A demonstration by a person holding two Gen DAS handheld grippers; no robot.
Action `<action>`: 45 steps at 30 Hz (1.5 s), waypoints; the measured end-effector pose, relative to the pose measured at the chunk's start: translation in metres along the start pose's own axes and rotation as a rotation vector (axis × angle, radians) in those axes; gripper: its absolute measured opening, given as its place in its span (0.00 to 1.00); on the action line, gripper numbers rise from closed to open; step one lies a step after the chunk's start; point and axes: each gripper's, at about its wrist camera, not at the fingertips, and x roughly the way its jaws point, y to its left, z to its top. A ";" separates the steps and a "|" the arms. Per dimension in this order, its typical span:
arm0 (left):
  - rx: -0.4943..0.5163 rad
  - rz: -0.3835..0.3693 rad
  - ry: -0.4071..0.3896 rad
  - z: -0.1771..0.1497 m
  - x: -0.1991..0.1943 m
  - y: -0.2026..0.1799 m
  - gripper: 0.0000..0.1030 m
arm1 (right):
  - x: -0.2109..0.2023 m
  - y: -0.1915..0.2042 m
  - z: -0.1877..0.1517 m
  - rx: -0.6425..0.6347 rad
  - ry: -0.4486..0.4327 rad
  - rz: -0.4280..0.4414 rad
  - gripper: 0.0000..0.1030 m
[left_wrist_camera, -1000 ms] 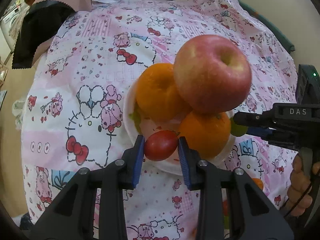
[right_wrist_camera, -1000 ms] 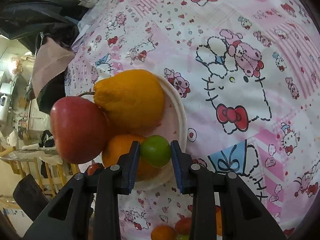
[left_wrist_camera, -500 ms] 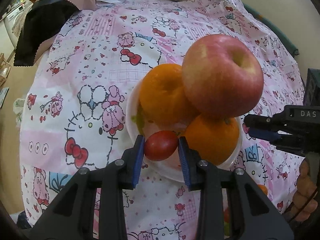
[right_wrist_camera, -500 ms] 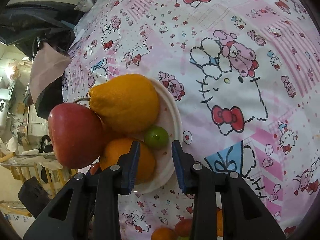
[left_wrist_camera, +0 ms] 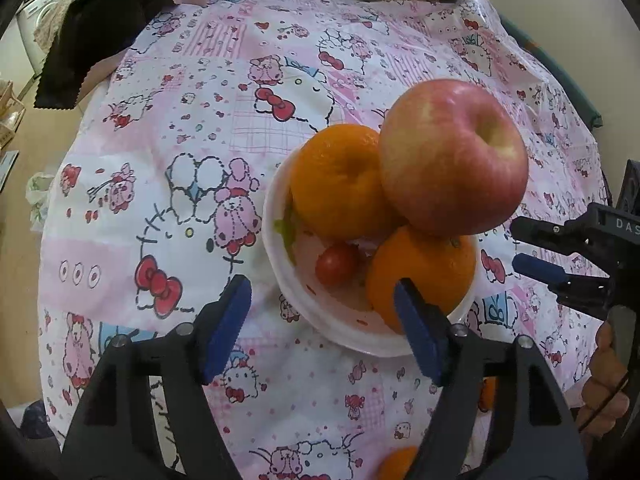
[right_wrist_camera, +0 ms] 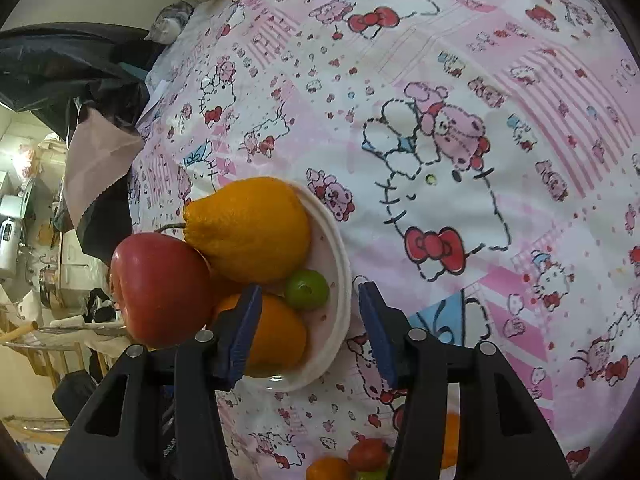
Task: Organize fruits
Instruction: 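Place the tomato on the plate with the left tool while the right tool places the lime, then move both open tools back toward the remaining small fruits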
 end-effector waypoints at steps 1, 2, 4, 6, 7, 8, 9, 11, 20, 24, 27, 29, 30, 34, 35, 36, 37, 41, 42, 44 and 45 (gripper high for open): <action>-0.001 0.002 -0.004 -0.001 -0.003 0.001 0.69 | -0.005 -0.001 -0.001 -0.002 -0.014 0.003 0.52; -0.001 0.006 -0.007 -0.002 -0.005 0.001 0.69 | -0.011 -0.001 -0.002 -0.005 -0.033 0.007 0.52; 0.001 0.014 -0.017 -0.005 -0.013 0.002 0.69 | -0.021 0.000 -0.004 -0.009 -0.050 0.025 0.52; 0.006 0.019 -0.026 -0.007 -0.019 0.002 0.69 | -0.031 0.000 -0.008 -0.010 -0.059 0.041 0.52; 0.009 0.020 -0.031 -0.008 -0.023 0.001 0.69 | -0.037 0.000 -0.011 -0.011 -0.068 0.044 0.52; 0.012 0.019 -0.036 -0.009 -0.027 0.001 0.69 | -0.042 0.000 -0.013 -0.015 -0.074 0.046 0.52; 0.015 0.020 -0.043 -0.010 -0.031 0.000 0.69 | -0.045 0.001 -0.015 -0.020 -0.078 0.047 0.52; 0.030 0.021 -0.059 -0.012 -0.039 -0.002 0.69 | -0.053 0.003 -0.020 -0.033 -0.084 0.051 0.53; 0.064 0.011 -0.114 -0.017 -0.069 -0.009 0.69 | -0.082 0.003 -0.052 -0.090 -0.096 0.039 0.60; 0.055 0.003 -0.121 -0.022 -0.082 -0.010 0.69 | -0.096 0.003 -0.072 -0.124 -0.102 0.037 0.68; 0.066 -0.011 -0.129 -0.026 -0.092 -0.014 0.69 | -0.102 0.005 -0.085 -0.165 -0.105 0.009 0.72; 0.087 -0.004 -0.135 -0.031 -0.098 -0.018 0.69 | -0.105 0.004 -0.093 -0.179 -0.102 0.003 0.75; 0.099 0.002 -0.136 -0.033 -0.101 -0.020 0.69 | -0.106 0.004 -0.096 -0.185 -0.100 0.001 0.76; 0.148 0.028 -0.137 -0.046 -0.108 -0.026 0.70 | -0.107 -0.002 -0.106 -0.200 -0.102 -0.045 0.77; 0.153 0.033 -0.135 -0.048 -0.108 -0.027 0.71 | -0.105 -0.005 -0.107 -0.194 -0.098 -0.053 0.77; 0.156 0.041 -0.132 -0.050 -0.108 -0.028 0.72 | -0.104 -0.007 -0.108 -0.188 -0.094 -0.056 0.77; 0.158 0.051 -0.132 -0.053 -0.108 -0.029 0.75 | -0.103 -0.010 -0.109 -0.176 -0.088 -0.061 0.77; 0.148 0.044 -0.130 -0.059 -0.108 -0.031 0.86 | -0.101 -0.021 -0.112 -0.138 -0.072 -0.086 0.77; 0.145 0.035 -0.125 -0.060 -0.107 -0.032 0.87 | -0.100 -0.023 -0.112 -0.127 -0.068 -0.086 0.77; 0.148 0.030 -0.112 -0.062 -0.104 -0.034 0.88 | -0.100 -0.030 -0.112 -0.096 -0.057 -0.085 0.77; 0.151 0.034 -0.103 -0.062 -0.101 -0.035 0.88 | -0.100 -0.031 -0.112 -0.085 -0.054 -0.086 0.77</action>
